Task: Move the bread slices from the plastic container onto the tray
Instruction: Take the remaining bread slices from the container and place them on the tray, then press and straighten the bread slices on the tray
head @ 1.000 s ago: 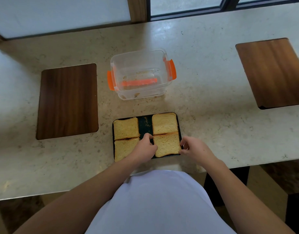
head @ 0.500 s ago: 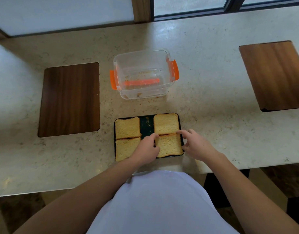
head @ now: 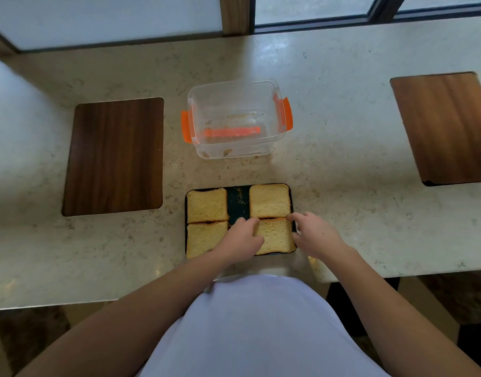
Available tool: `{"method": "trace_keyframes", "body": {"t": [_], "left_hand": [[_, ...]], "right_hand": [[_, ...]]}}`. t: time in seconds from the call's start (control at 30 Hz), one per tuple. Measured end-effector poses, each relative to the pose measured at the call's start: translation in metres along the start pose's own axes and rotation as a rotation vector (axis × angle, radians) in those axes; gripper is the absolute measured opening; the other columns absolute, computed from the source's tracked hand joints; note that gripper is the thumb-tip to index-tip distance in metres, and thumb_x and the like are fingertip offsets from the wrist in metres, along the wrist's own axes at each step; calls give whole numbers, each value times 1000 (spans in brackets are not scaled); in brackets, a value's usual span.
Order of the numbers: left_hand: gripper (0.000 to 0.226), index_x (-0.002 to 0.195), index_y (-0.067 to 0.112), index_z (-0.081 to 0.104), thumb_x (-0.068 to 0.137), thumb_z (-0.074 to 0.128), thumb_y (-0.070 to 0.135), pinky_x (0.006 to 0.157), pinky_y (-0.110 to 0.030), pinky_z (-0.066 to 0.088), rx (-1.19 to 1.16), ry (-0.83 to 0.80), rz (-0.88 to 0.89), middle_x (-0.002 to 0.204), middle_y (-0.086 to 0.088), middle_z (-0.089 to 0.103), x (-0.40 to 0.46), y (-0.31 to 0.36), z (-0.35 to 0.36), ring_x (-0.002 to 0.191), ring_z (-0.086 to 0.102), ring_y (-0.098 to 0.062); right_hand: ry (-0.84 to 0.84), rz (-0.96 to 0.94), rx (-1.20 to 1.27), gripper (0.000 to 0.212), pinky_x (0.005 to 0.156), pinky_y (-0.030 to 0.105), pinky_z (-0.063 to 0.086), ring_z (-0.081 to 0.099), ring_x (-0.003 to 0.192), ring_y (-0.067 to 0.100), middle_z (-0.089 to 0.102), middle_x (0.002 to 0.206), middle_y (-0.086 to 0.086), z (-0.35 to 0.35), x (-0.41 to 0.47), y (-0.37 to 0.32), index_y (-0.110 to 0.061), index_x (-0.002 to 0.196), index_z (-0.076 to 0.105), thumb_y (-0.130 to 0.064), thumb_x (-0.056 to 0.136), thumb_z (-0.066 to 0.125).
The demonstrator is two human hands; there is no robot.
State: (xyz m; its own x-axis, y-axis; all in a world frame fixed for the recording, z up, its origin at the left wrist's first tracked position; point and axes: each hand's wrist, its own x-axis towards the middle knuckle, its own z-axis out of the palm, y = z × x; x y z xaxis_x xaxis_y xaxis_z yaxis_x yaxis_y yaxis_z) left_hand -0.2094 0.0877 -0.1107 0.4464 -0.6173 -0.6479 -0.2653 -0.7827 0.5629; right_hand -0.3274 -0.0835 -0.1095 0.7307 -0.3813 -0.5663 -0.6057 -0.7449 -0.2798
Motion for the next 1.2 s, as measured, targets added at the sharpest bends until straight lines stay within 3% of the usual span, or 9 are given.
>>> {"method": "trace_keyframes", "body": {"t": [0.2, 0.37, 0.47, 0.67, 0.83, 0.97, 1.03, 1.13, 1.2], "left_hand": [[61, 153, 20, 35, 94, 47, 32, 88, -39, 54, 79, -32, -11, 140, -10, 43, -1, 4, -1, 102, 57, -22], [45, 139, 26, 51, 95, 54, 36, 57, -18, 52, -242, 62, -31, 103, 5, 66, -10, -9, -31, 73, 64, -7], [32, 129, 20, 59, 99, 53, 31, 73, -31, 57, -584, 222, -232, 103, -1, 67, -15, -40, -70, 86, 67, -14], [25, 115, 21, 63, 93, 55, 29, 94, -42, 54, -728, 421, -387, 112, 0, 67, -38, -95, -104, 100, 63, -19], [20, 74, 24, 51, 91, 51, 14, 62, -32, 44, -820, 387, -386, 72, -2, 51, -37, -94, -103, 68, 50, -18], [15, 75, 17, 53, 89, 52, 21, 63, -32, 38, -744, 323, -376, 60, 5, 47, -33, -91, -100, 62, 44, -15], [17, 92, 19, 68, 89, 52, 24, 73, -32, 45, -732, 322, -348, 80, 3, 59, -28, -90, -99, 76, 53, -16], [50, 133, 8, 61, 88, 54, 27, 101, -46, 50, -711, 340, -410, 121, -13, 67, -27, -86, -100, 113, 62, -28], [43, 117, 3, 67, 83, 54, 26, 89, -44, 52, -707, 335, -405, 103, -12, 68, -25, -83, -101, 101, 65, -27]], "right_hand": [[-37, 6, -79, 43, 78, 39, 54, 63, 101, 26, 61, 115, 4, -7, -3, -8, -26, 139, 50, -27, 96, 47], [104, -37, 26, 36, 74, 38, 57, 65, 97, 21, 65, 117, -1, -14, -9, -39, -22, 130, 56, -31, 96, 52], [-15, -78, 176, 36, 76, 35, 55, 63, 94, 17, 67, 118, -2, -12, 0, -69, -22, 131, 57, -34, 97, 55], [-252, -9, 544, 46, 85, 41, 61, 65, 93, 15, 63, 108, -3, 2, 28, -128, -17, 137, 51, -32, 96, 62], [-310, 225, 745, 65, 89, 46, 60, 61, 79, 12, 61, 96, -1, 13, 42, -149, -19, 152, 35, -27, 94, 63], [-273, 217, 698, 64, 77, 36, 62, 59, 71, 12, 63, 98, 3, 14, 48, -152, -16, 152, 36, -25, 94, 59], [-255, 182, 630, 58, 65, 34, 57, 61, 68, 15, 66, 104, 7, 12, 49, -151, -16, 149, 42, -26, 94, 57], [-260, 184, 620, 51, 71, 39, 58, 61, 72, 17, 67, 96, 4, 11, 49, -146, -19, 144, 48, -28, 95, 58], [-273, 202, 631, 50, 77, 41, 61, 63, 75, 16, 66, 89, -1, 10, 48, -144, -19, 143, 47, -28, 95, 58]]}}
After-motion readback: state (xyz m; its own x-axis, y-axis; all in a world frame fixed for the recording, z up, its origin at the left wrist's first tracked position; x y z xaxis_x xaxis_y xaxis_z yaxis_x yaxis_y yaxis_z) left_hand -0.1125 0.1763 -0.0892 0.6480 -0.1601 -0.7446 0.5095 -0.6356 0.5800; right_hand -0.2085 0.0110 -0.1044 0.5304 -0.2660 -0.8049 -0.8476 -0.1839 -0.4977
